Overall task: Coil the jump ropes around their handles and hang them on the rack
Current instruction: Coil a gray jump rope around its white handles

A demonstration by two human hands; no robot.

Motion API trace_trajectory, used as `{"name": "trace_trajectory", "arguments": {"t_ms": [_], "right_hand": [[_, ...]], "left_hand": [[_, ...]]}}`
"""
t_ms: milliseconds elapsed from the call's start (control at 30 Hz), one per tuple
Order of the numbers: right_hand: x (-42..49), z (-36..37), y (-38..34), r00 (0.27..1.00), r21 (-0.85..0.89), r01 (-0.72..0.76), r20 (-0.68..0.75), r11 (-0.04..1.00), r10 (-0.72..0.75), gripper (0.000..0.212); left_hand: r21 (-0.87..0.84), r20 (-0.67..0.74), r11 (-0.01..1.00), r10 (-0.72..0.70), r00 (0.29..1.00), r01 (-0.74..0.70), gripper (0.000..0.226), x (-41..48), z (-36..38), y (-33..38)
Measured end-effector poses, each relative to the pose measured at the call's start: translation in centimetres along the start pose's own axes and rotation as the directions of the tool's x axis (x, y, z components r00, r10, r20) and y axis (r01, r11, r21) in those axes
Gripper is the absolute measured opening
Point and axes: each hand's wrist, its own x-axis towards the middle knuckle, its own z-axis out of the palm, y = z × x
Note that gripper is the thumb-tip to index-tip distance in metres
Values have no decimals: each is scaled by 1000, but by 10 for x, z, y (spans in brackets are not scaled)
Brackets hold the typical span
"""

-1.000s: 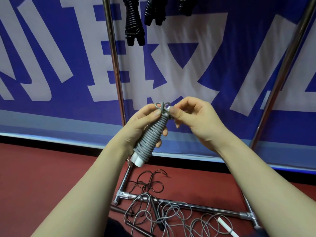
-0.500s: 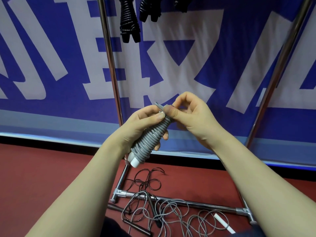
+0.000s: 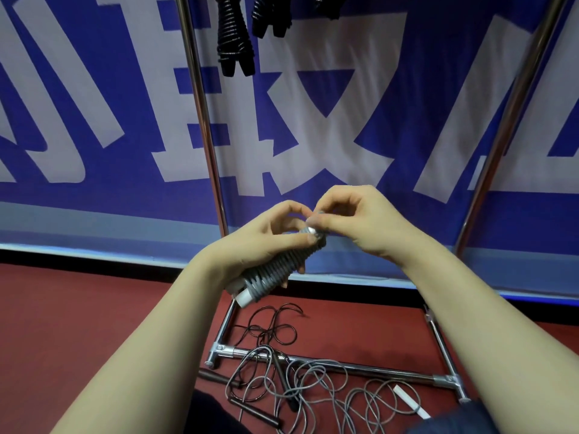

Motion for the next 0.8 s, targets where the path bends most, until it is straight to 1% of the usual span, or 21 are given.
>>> {"name": "trace_trajectory", "arguments": {"t_ms": [33,67,100,133,167,200,233,267,300,333,367,433,467,533,600,667,700,800], "right_hand": [[3,3,2,996,-227,83,-5,970,-87,10],[5,7,3,981,-435,184,28,881,-191,12],[6,11,3,949,-576,290,72,764,-306,13],[7,14,5,904,-663,378,113,646,-413,13],[6,17,7,861,-719,430,143,546,-489,13],[6,19,10,832,-751,450,156,483,-533,15],[5,21,12,819,-768,452,155,454,-552,17],[4,22,14,816,-774,445,143,450,-560,17],[4,22,15,819,-775,430,119,464,-561,15],[4,20,16,830,-765,405,78,502,-552,13],[4,19,16,852,-736,365,18,570,-523,14],[3,14,13,904,-596,264,-121,759,-410,19],[3,12,11,917,-504,227,-178,833,-358,20],[2,10,5,928,-352,187,-242,917,-282,16],[1,8,1,950,-219,131,-250,967,-186,13],[1,5,3,969,-112,47,-234,993,-73,10],[1,4,6,976,-75,1,-219,997,-18,10],[2,3,11,982,21,-93,-160,995,96,12]], "left_hand": [[65,-5,998,6,1000,-6,35,1,1,-2],[117,-7,993,21,1000,-20,31,3,3,-3],[153,-12,987,46,999,-43,23,4,5,-4],[194,-20,979,75,997,-69,15,4,8,-4],[255,-33,963,97,995,-85,16,5,9,-6],[315,-45,944,113,993,-93,18,6,11,-8],[362,-55,927,128,990,-100,19,7,12,-11],[392,-64,914,146,987,-110,19,8,14,-14],[405,-73,906,166,983,-123,18,9,14,-17],[399,-85,908,177,980,-130,15,10,14,-19],[374,-99,919,175,980,-126,14,11,14,-19],[267,-122,957,148,982,-111,23,11,12,-19],[192,-123,975,135,983,-110,27,11,12,-19],[36,-133,993,116,984,-113,30,10,9,-18],[-60,-134,994,85,987,-93,32,9,6,-18],[-94,-104,994,51,993,-61,35,8,6,-19],[-80,-88,996,38,995,-45,36,9,6,-20],[69,-76,997,28,997,-22,33,10,10,-19]]}}
